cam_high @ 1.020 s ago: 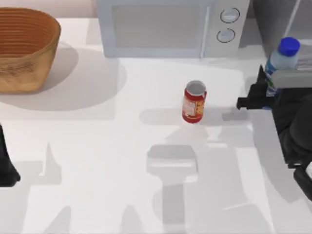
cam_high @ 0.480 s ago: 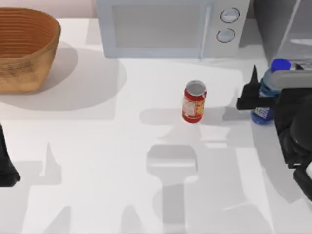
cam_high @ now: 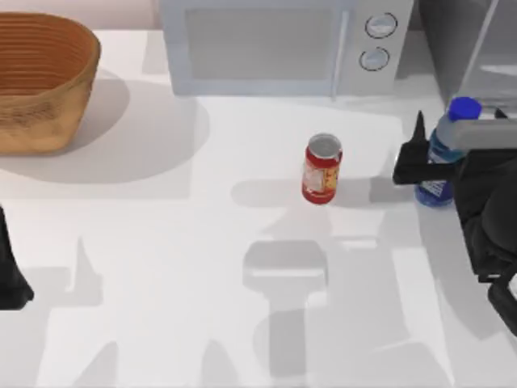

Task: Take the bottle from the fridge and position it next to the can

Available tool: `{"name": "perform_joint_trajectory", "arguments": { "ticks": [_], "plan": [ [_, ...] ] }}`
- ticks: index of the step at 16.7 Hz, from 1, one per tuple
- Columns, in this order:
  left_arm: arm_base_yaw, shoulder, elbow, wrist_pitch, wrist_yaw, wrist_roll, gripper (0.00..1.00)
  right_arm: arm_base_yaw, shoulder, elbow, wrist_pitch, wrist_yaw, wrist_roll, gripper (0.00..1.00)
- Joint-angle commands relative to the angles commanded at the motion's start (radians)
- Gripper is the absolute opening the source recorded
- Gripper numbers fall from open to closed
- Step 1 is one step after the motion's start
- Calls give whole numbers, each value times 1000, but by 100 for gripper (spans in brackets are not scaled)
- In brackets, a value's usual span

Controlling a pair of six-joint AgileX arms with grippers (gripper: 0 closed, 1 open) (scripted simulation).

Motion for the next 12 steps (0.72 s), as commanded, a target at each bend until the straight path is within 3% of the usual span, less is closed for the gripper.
{"name": "perform_joint_trajectory", "arguments": {
  "ticks": [12],
  "plan": [
    [0,0,0,0,0,0,100,31,-56,-100,42,28,0,100]
  ]
}}
